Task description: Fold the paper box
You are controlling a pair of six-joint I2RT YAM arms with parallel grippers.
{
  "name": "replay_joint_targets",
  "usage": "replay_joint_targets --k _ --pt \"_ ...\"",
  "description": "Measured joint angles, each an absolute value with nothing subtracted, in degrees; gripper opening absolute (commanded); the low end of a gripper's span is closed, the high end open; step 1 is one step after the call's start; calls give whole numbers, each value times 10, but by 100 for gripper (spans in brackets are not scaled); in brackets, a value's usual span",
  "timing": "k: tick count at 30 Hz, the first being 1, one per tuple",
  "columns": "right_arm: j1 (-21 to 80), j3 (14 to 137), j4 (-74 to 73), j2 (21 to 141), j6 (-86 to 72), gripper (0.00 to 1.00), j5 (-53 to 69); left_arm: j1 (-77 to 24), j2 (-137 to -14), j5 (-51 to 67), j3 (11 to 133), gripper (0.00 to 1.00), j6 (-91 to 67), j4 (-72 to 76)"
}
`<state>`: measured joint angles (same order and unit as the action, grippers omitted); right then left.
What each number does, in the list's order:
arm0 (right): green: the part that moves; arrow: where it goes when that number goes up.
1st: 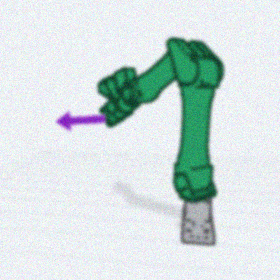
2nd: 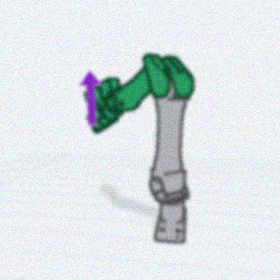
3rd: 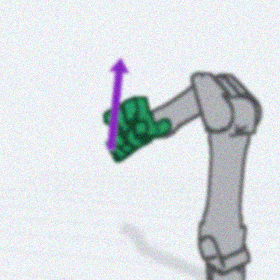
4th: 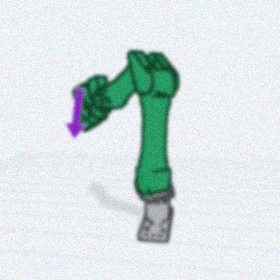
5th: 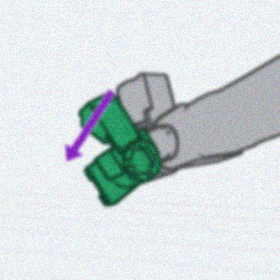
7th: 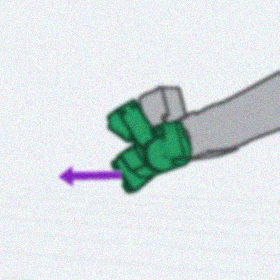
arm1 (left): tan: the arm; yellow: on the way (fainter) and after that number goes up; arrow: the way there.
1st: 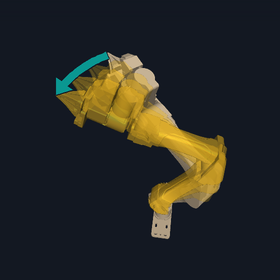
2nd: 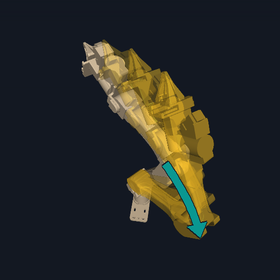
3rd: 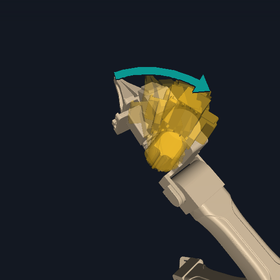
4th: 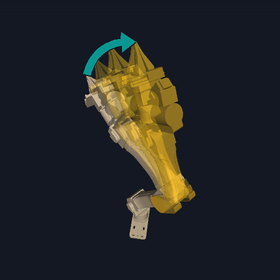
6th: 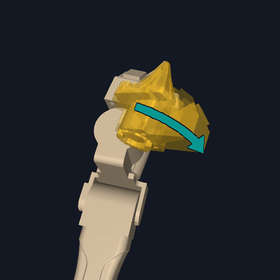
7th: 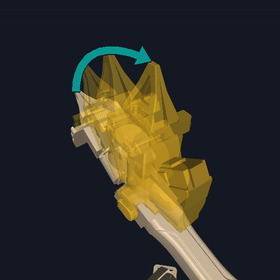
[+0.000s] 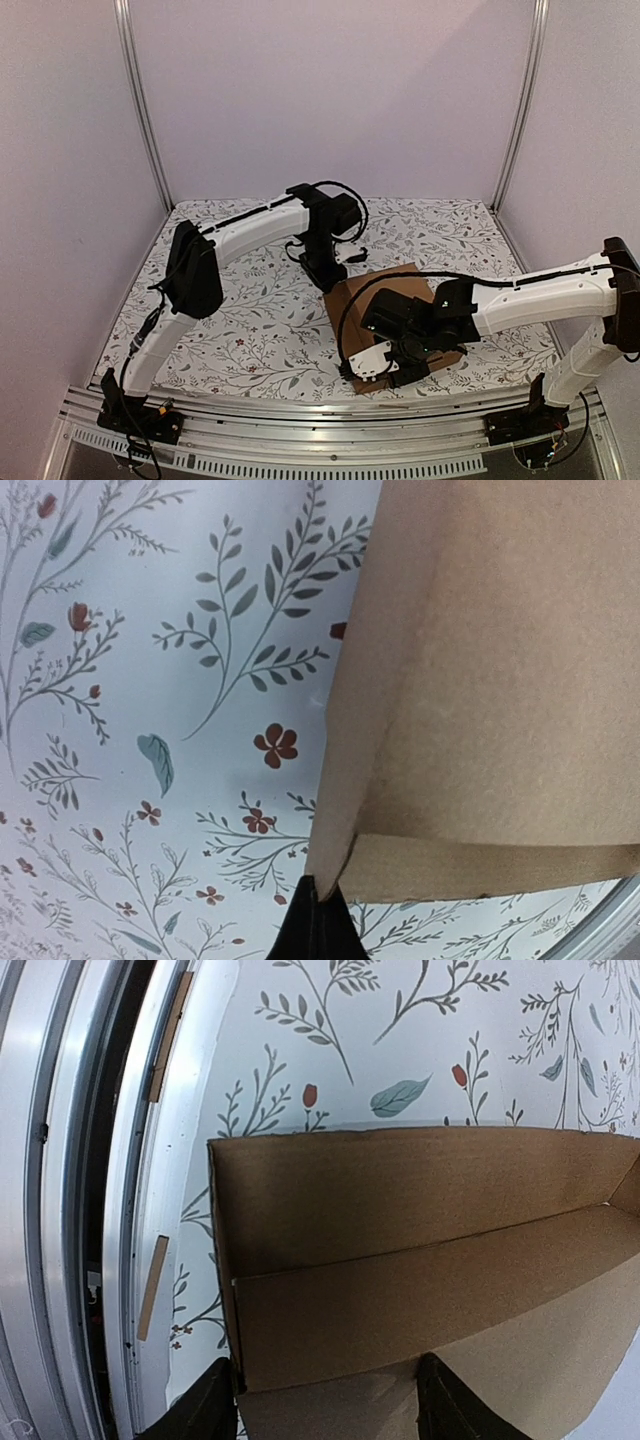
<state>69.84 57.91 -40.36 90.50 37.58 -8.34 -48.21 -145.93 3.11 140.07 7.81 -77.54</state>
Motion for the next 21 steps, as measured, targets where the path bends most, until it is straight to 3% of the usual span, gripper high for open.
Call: replay_joint_targets --k 5,14,21 --pt "698 580 -404 905 376 60 -83 -486 -1458 17 1390 2 90 -765" --pt "698 580 -400 909 378 60 -81 -486 -1404 9 1264 5 94 -682" --pt "698 581 -400 910 378 60 -81 -486 -1390 17 1254 7 94 -657"
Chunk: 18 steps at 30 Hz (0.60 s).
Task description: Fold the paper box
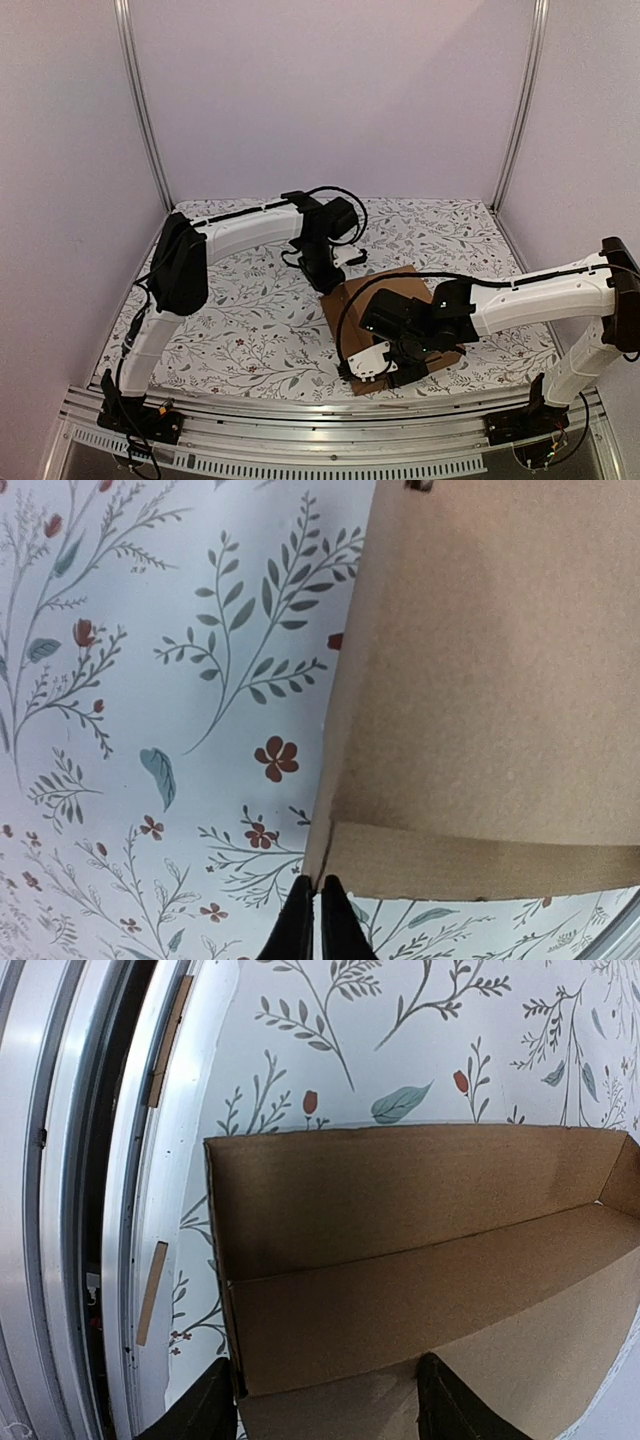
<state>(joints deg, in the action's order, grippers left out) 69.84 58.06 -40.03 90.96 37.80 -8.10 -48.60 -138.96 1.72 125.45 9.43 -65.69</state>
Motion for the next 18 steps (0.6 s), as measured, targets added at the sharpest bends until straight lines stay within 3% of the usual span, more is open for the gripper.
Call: replay_joint_targets --k 10,18 --pt "698 581 -395 910 378 60 -80 -489 -1356 10 1222 37 86 -636" --pt "698 581 -395 910 378 61 -79 -495 -1158 -35 980 45 22 -510"
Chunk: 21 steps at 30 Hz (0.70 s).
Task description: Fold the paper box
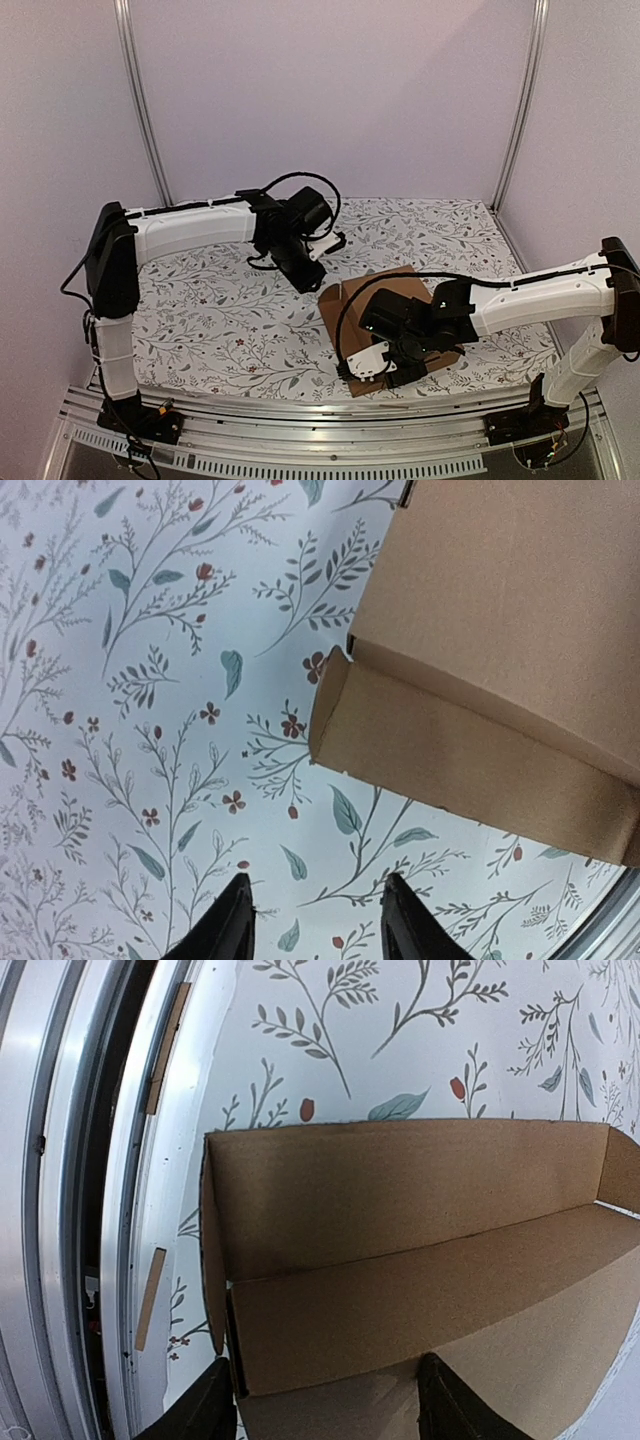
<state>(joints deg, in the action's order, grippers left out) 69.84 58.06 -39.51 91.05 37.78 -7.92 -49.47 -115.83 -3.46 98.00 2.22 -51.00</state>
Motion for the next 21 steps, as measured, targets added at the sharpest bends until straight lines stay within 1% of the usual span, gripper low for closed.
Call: replay_joint_targets --k 3,6,9,11,16,21 --pt "698 581 -393 911 378 61 -79 -495 -1099 -37 871 48 -3 -418" --pt "698 581 -392 911 378 62 -78 -495 -1057 -32 759 49 -6 -316" --pt "698 581 -392 910 378 64 -78 -489 -1053 -13 698 50 0 -224" --pt "698 580 -392 908 378 67 -77 -482 -1059 11 679 50 4 -171" --pt "691 573 -402 893 379 73 -56 -462 -1088 48 677 51 8 -65" --pt "653 559 -442 837 385 76 1 -457 -1124 62 681 50 9 -14"
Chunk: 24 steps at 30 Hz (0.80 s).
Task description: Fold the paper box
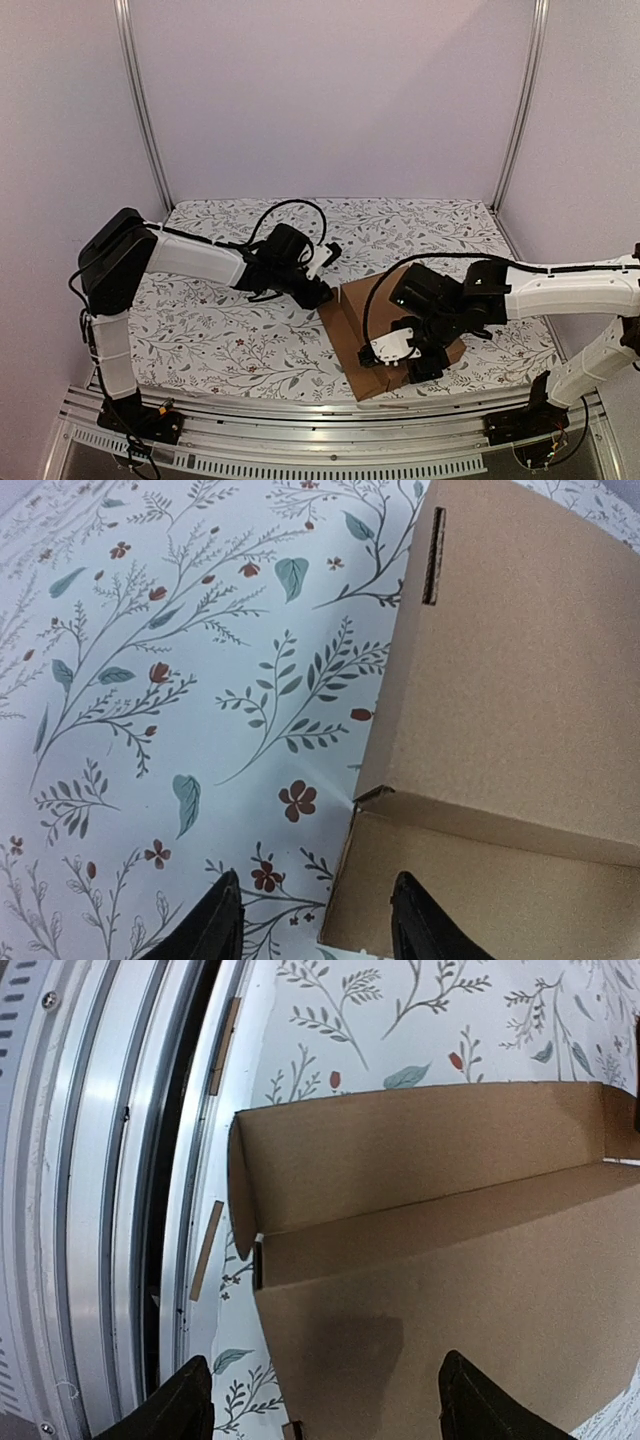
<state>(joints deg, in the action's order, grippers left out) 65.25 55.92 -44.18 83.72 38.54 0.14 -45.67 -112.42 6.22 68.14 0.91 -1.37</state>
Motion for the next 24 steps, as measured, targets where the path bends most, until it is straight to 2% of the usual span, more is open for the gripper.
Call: replay_joint_targets --k 5,12,17,24 --pt "522 560 -464 766 386 79 59 -456 -1154 66 685 47 14 6" --pt "319 584 -470 770 364 81 140 -454 -1156 85 684 36 23 22" --pt "202 667 -477 882 322 80 206 -453 -1156 91 667 30 28 29" --pt "193 728 -515 1038 288 76 296 -452 -1153 90 631 24 30 32"
